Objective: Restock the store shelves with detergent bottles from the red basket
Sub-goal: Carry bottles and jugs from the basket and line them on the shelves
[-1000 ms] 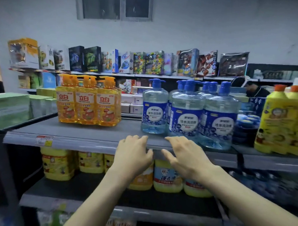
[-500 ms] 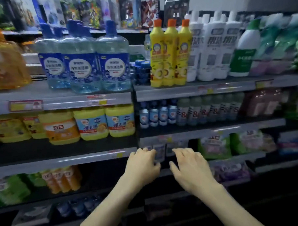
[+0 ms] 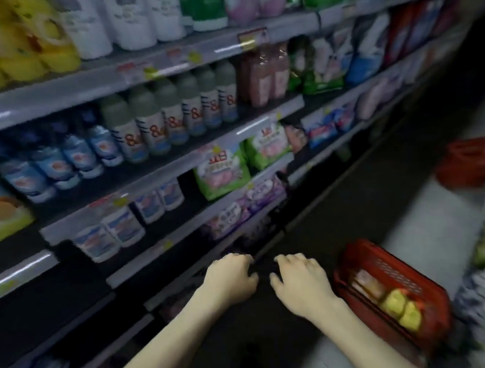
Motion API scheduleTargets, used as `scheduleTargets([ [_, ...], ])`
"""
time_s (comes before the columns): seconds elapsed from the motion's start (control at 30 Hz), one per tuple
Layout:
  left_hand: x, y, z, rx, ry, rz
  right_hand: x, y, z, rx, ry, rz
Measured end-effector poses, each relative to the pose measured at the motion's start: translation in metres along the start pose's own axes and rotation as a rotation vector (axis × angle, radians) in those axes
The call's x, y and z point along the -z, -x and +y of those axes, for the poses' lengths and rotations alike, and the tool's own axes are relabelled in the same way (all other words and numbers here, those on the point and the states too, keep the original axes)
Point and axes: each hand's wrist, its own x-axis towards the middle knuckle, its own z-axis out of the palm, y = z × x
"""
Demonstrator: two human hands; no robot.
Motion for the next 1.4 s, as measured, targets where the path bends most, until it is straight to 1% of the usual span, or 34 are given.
scheduleTargets([
  [0.17, -0.029, -0.058, 0.032, -0.121, -0.011, -0.145, -0.022, -0.006, 0.052, -0.2, -0.015, -0.093],
  [0.3, -0.049, -0.094, 0.052, -0.203, -0.06, -0.255, -0.038, -0.007, 0.081, -0.334, -0.052, -0.148],
  [0.4, -0.067, -0.119, 0.063, -0.241, -0.121, -0.325, -0.055, -0.004, 0.098, -0.451, -0.154, -0.178],
  [0.6, -0.103, -0.147, 0.085, -0.293, -0.199, -0.474, -0.093, 0.011, 0.127, -0.593, -0.292, -0.259],
  [0.83, -0.143, -0.189, 0.165, -0.318, -0.266, -0.59, -0.129, 0.004, 0.191, -0.633, -0.37, -0.364],
  [1.03, -0.165, -0.239, 0.25, -0.312, -0.317, -0.615, -0.142, -0.015, 0.287, -0.682, -0.476, -0.362],
  [1.13, -0.172, -0.264, 0.288, -0.314, -0.343, -0.626, -0.145, -0.019, 0.33, -0.674, -0.511, -0.372],
  [1.3, -0.184, -0.294, 0.33, -0.289, -0.384, -0.664, -0.151, -0.025, 0.38, -0.67, -0.517, -0.416],
  [1.4, -0.193, -0.312, 0.35, -0.305, -0.427, -0.673, -0.154, -0.033, 0.402, -0.686, -0.541, -0.433],
])
